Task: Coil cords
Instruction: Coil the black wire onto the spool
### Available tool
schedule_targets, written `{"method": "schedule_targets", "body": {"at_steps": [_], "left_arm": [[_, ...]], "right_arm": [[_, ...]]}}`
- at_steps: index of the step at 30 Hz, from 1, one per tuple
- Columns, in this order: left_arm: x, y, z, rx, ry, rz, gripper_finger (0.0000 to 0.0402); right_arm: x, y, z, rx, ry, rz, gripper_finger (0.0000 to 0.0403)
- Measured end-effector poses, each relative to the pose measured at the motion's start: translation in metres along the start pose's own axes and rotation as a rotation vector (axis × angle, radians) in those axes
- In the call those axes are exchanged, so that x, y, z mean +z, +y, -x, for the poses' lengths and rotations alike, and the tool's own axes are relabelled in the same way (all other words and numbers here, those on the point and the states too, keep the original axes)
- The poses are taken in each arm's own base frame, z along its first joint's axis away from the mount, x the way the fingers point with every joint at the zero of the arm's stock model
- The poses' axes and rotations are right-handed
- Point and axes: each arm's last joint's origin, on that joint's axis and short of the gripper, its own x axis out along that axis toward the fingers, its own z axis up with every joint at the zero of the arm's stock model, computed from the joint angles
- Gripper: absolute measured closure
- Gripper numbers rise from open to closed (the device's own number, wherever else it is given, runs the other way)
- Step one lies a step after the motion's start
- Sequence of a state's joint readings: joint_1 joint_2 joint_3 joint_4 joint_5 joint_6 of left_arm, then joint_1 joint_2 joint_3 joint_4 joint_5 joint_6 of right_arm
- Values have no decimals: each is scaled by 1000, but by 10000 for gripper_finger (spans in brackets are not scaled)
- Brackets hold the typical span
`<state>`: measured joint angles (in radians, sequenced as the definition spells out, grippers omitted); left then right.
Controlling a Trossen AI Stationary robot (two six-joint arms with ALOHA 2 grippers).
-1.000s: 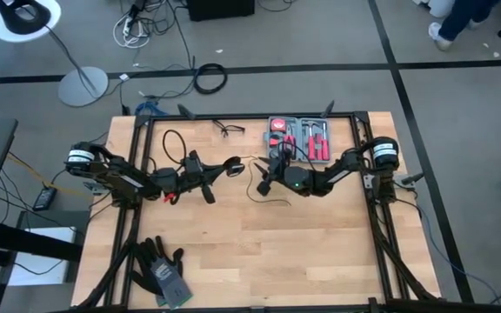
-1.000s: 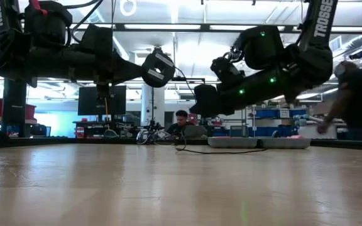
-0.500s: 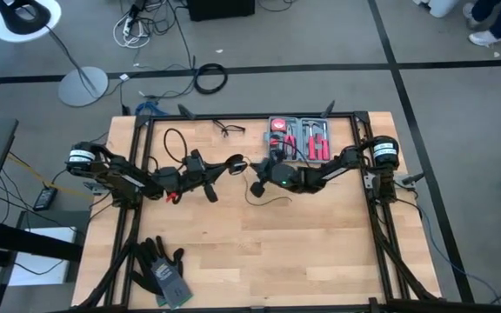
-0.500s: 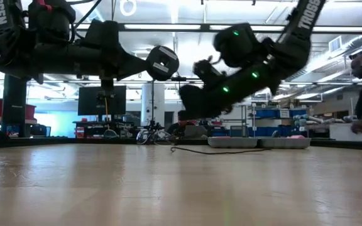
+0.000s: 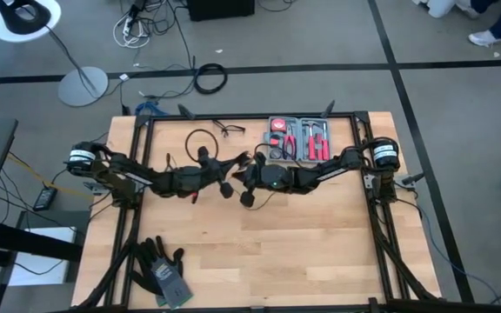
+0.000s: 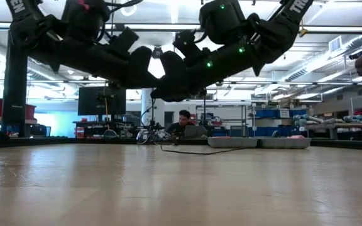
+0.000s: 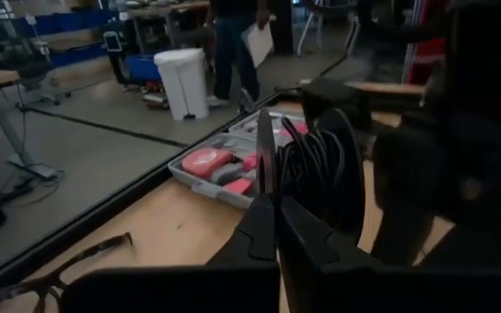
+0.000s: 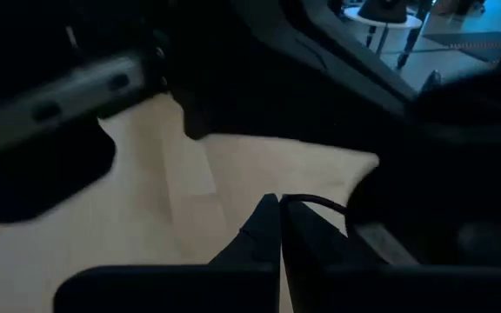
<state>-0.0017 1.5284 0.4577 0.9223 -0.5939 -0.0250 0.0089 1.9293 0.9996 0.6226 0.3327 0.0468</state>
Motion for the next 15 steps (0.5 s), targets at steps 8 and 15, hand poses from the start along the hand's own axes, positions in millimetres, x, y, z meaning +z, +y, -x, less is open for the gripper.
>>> {"method": "schedule_targets", "body": {"at_steps": [8, 15], "left_arm": [[-11, -2, 0, 7, 126, -81, 401], [-17, -10, 6, -45, 172, -118, 401]], "right_arm": [[11, 9, 8, -10, -20, 33, 403], [20, 2, 28, -111, 124, 120, 392]]}}
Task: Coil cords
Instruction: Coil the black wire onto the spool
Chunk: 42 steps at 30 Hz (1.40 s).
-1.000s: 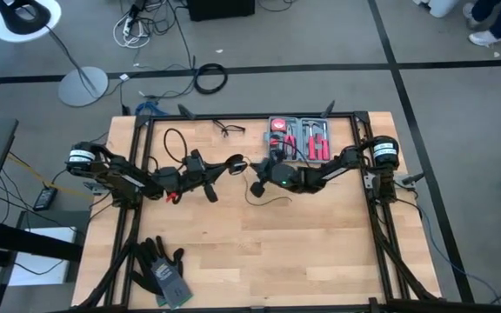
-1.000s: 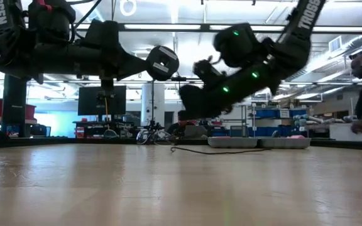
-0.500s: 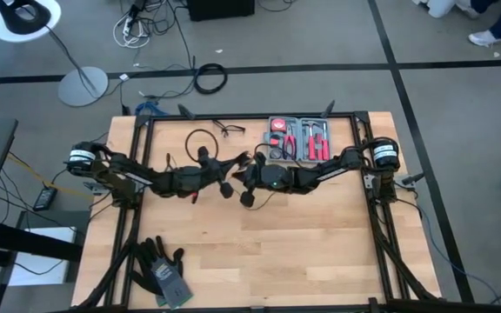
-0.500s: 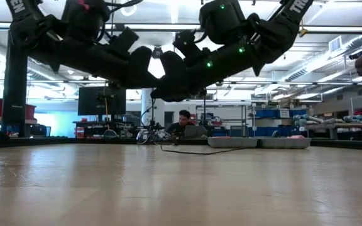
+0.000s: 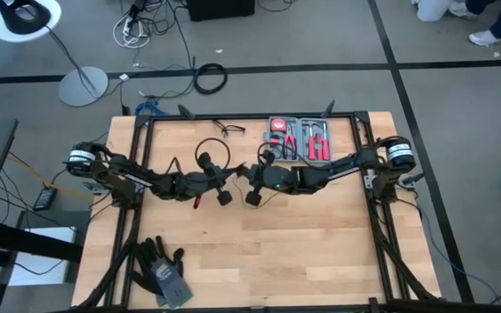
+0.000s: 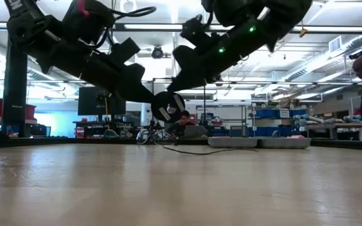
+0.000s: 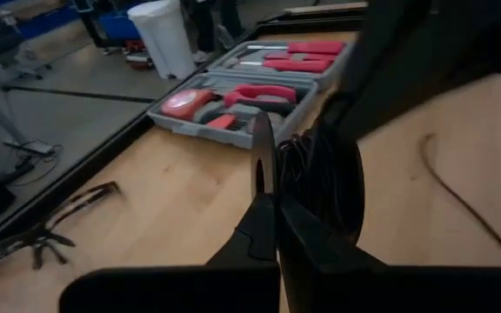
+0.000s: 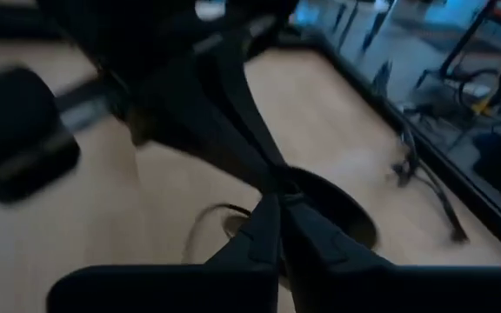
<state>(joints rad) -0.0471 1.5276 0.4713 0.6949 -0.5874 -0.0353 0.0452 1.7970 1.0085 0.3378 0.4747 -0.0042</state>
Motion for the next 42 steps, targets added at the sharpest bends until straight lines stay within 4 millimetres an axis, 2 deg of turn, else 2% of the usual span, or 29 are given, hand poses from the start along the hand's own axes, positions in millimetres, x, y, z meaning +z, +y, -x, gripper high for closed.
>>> {"method": "schedule_targets", "body": {"at_steps": [12, 19, 23, 27, 32, 36, 42], "left_arm": [[-8, -1, 3, -31, 40, 76, 401], [-10, 0, 3, 2, 53, 67, 401], [-10, 0, 3, 13, 50, 69, 401], [-10, 0, 3, 14, 47, 72, 401], [-7, 0, 3, 13, 26, 86, 401], [-6, 0, 3, 11, 11, 92, 401], [-6, 0, 3, 12, 9, 92, 401]], "right_arm": [[-1, -13, 25, -14, 192, 28, 342], [-1, -9, 30, 6, 204, 17, 328], [-14, -4, 33, 25, 232, -4, 329], [-32, 5, 36, 87, 148, -84, 330], [-61, 11, 27, 123, -41, -274, 329], [-82, 23, 10, 153, -60, -274, 325], [-86, 34, -10, 142, -66, -284, 316]]}}
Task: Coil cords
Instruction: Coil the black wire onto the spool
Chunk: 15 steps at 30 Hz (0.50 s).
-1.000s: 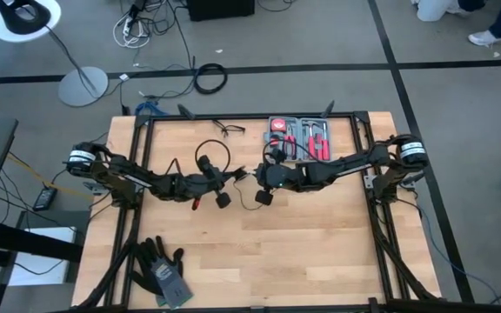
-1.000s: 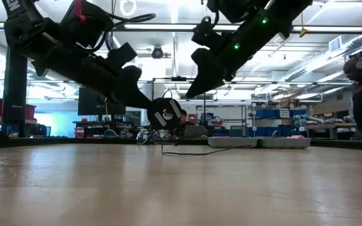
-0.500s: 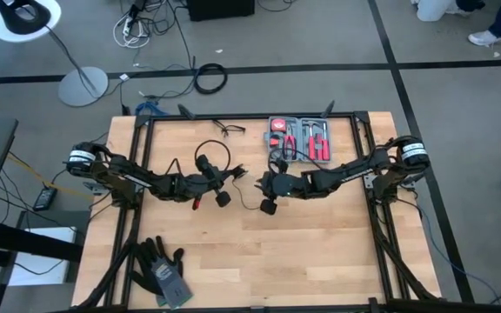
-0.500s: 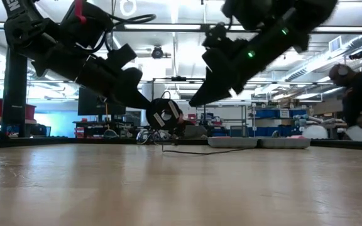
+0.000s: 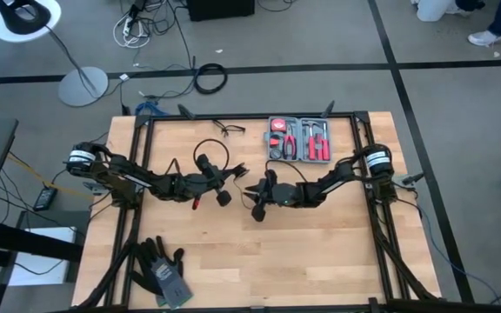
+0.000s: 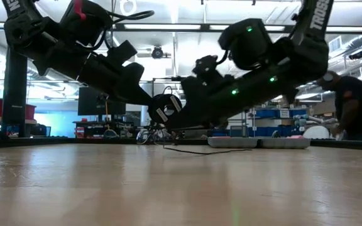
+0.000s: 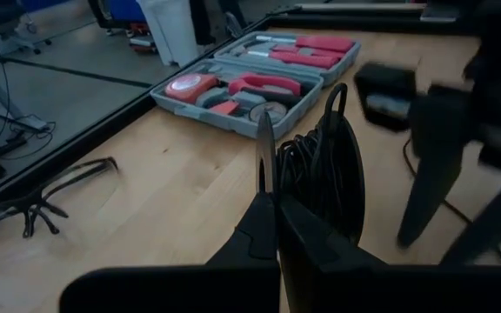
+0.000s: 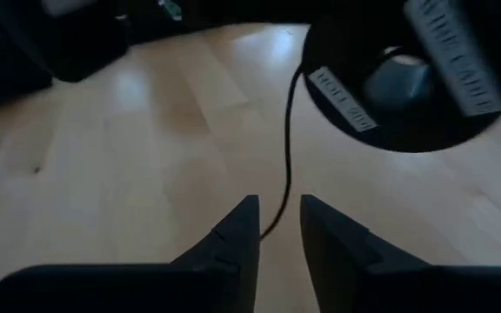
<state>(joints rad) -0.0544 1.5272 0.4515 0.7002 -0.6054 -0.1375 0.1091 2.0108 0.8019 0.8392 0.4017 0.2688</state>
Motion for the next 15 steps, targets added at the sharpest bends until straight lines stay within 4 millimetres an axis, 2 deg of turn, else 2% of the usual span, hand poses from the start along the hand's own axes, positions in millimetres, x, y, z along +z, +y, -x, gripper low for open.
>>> {"method": "schedule_targets", "body": {"at_steps": [4, 8, 15], "left_arm": [[2, 0, 0, -1, -13, -11, 401], [1, 0, 0, 0, -13, -13, 401], [4, -1, 0, -12, -36, 4, 401]], "right_arm": [[-2, 3, -8, 4, 0, 4, 314], [-9, 2, -11, -2, 25, 10, 317], [-9, -4, -15, -30, 24, 5, 323]]}}
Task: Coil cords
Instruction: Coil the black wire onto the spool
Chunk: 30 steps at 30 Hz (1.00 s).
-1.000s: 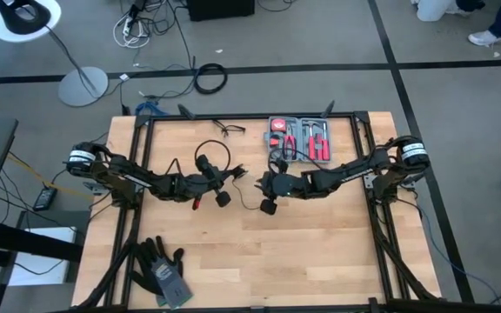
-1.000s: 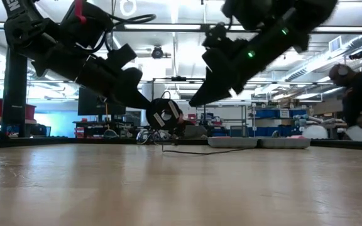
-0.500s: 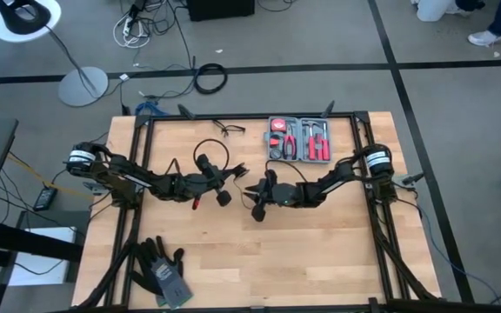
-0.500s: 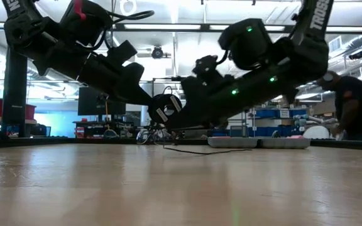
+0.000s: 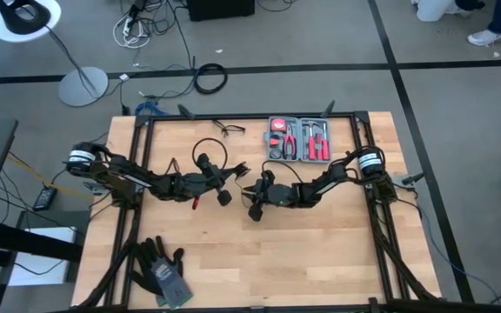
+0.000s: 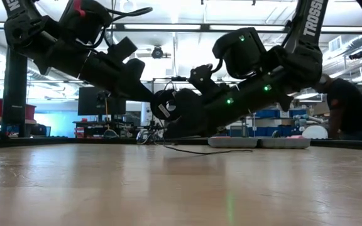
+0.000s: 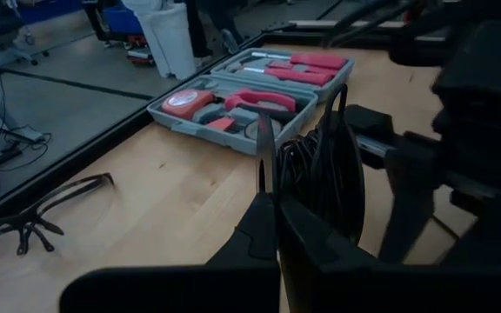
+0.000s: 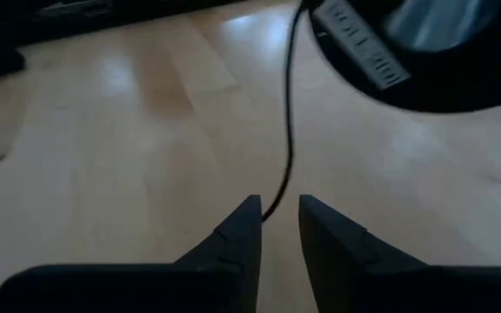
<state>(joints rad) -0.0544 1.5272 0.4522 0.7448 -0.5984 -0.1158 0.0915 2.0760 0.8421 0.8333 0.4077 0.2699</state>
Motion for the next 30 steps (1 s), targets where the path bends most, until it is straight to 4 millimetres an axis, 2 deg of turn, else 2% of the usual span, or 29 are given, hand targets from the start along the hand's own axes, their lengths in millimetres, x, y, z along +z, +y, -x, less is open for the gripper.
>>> {"method": "schedule_targets", "body": {"at_steps": [7, 11, 15, 21, 30], "left_arm": [[3, 0, 0, -5, -26, 18, 401], [5, -1, 0, -15, -47, 28, 401], [6, -1, 0, -38, -50, 30, 401], [5, -1, 0, -36, -40, 23, 401], [-3, 1, 0, -3, 25, -23, 401]], "right_arm": [[0, -6, -2, -7, 16, -2, 328], [1, -5, -3, -1, 8, -6, 351], [3, -4, -3, 3, 1, 10, 392], [4, -3, -2, 8, -5, 20, 401], [40, 9, 14, 21, -170, 72, 402]]}}
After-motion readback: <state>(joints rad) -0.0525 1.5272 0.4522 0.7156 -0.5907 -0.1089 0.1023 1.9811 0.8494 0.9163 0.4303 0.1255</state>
